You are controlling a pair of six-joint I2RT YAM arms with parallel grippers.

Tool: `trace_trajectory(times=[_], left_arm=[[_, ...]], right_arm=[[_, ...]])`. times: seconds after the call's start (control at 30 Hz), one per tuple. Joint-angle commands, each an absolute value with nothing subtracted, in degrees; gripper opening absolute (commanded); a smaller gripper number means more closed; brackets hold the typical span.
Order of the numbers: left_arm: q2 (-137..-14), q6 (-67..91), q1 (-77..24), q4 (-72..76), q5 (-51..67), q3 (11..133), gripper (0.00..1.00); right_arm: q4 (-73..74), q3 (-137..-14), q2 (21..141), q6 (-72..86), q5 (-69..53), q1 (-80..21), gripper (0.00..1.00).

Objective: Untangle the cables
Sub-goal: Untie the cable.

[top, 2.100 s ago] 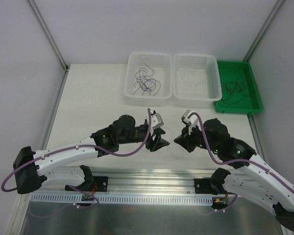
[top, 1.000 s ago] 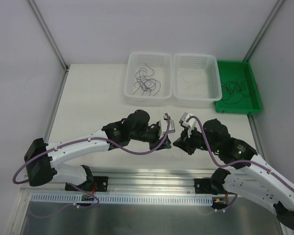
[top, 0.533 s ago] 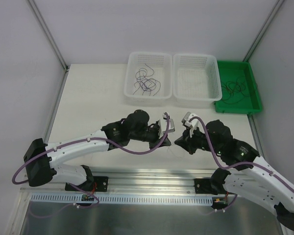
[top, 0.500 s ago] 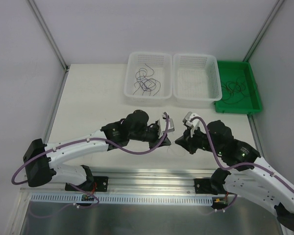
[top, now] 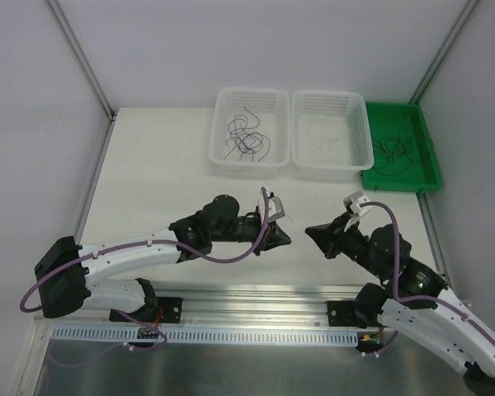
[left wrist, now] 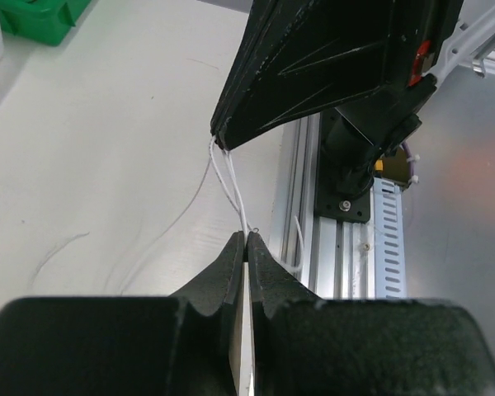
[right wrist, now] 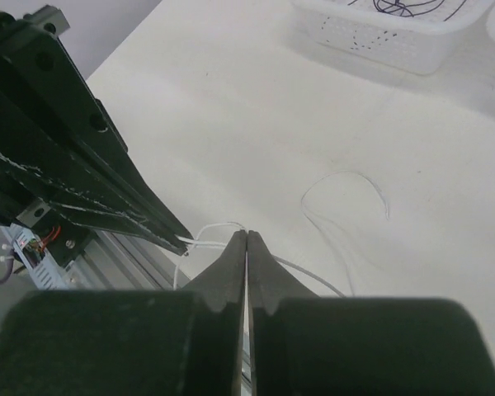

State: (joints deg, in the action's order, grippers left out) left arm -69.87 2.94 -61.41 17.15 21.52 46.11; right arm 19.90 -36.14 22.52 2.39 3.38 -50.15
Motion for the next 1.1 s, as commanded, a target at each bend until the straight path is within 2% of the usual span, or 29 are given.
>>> trace_trajectory(times=[0.0, 0.27, 0.43, 0.53, 0.57, 0.6, 0.63, 0.77, 0.83, 0.87, 0.9, 1.07], left_arm=[[-72.59, 9.04, -61.7, 20.56, 25.31, 42.98, 0.0], [-71.02, 11.51, -61.96, 24.15, 19.34, 39.73, 0.0], [-70.93, 11.52, -61.96, 26.55, 19.17, 38.94, 0.0], [-69.27, 8.88, -61.96, 22.86, 18.72, 39.55, 0.0], [-68.74, 8.09, -61.96, 21.63, 18.02, 40.16, 0.0], [-67.77, 6.87, -61.96, 19.53, 17.5, 40.34, 0.0], [-67.42, 6.42, -61.96, 18.99, 16.88, 40.52, 0.0], [-65.31, 2.65, -61.96, 16.35, 16.61, 41.39, 0.0], [-64.43, 0.71, -61.96, 12.68, 17.05, 42.62, 0.09], [-64.42, -0.86, -61.96, 11.61, 17.31, 43.85, 0.23], [-64.25, -1.05, -61.96, 10.64, 16.36, 44.29, 0.29], [-65.56, 2.61, -61.7, 9.14, 12.49, 43.6, 0.43]], right_arm=[[11.87, -33.24, 17.69, 10.01, 14.84, -49.57, 0.01], [20.47, -32.88, 13.72, 19.22, 25.22, -49.57, 0.01], [17.05, -30.14, 13.35, 18.38, 21.46, -49.57, 0.01], [22.4, -36.98, 19.85, 11.55, 17.24, -49.57, 0.16], [25.54, -38.65, 21.17, 10.03, 15.05, -49.57, 0.13], [27.06, -41.54, 23.01, 9.06, 14.42, -49.48, 0.04], [28.11, -42.44, 23.46, 7.57, 13.63, -49.66, 0.01], [30.13, -45.69, 25.39, 2.38, 7.57, -49.57, 0.01], [32.16, -48.42, 28.64, 0.62, 5.37, -49.48, 0.01], [34.69, -49.12, 29.7, 0.44, 5.8, -49.57, 0.01], [36.11, -50.78, 32.32, -0.43, 6.32, -49.48, 0.01], [41.67, -50.46, 40.42, -0.18, 9.5, -49.39, 0.24]])
